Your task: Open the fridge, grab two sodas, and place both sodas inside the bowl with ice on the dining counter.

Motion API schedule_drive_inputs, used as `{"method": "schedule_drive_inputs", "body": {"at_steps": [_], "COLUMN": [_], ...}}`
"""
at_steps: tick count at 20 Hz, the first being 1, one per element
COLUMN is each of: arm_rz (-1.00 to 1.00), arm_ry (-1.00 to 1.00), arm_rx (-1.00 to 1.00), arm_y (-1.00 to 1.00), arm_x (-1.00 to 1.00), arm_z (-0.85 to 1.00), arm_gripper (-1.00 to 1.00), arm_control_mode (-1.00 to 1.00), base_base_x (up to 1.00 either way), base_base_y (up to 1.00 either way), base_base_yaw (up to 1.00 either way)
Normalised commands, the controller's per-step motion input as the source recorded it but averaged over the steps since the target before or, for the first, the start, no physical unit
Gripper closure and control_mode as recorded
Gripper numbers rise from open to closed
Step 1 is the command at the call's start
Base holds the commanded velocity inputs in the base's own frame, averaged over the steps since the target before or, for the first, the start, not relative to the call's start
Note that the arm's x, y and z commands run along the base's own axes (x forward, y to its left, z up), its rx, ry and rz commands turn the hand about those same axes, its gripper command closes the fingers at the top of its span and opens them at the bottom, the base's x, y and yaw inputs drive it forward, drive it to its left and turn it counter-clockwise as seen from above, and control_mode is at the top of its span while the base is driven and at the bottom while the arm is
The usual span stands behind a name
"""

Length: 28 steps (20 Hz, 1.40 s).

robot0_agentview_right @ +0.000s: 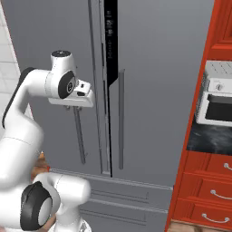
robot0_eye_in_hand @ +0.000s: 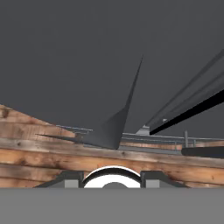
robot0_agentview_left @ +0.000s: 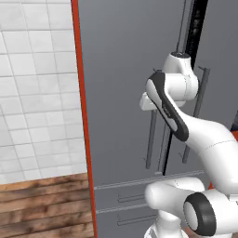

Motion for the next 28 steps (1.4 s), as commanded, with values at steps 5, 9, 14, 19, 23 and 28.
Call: {"method": "schedule_drive_inputs", "body": {"at_steps": [5, 9, 14, 19, 23, 28], "arm_rz": [0.0, 0.0, 0.0, 0.0, 0.0, 0.0], "arm_ry": [0.0, 0.0, 0.0, 0.0, 0.0, 0.0], "arm_rx": [0.0, 0.0, 0.0, 0.0, 0.0, 0.0], "arm_y": [0.0, 0.0, 0.0, 0.0, 0.0, 0.0], "arm_x": [0.0, 0.0, 0.0, 0.0, 0.0, 0.0], "arm_z": [0.0, 0.0, 0.0, 0.0, 0.0, 0.0], "arm_gripper": [-1.0, -1.0, -1.0, -1.0, -1.0, -1.0], "arm_control_mode": [1.0, 1.0, 1.0, 1.0, 1.0, 1.0], "base_base_x": [-0.14, -0.45, -0.38, -0.39, -0.41, -0.28], "base_base_y": [-0.16, -0.54, -0.42, -0.29, -0.24, -0.26], "base_base_yaw": [-0.01, -0.02, -0.03, -0.01, 0.0, -0.01]}}
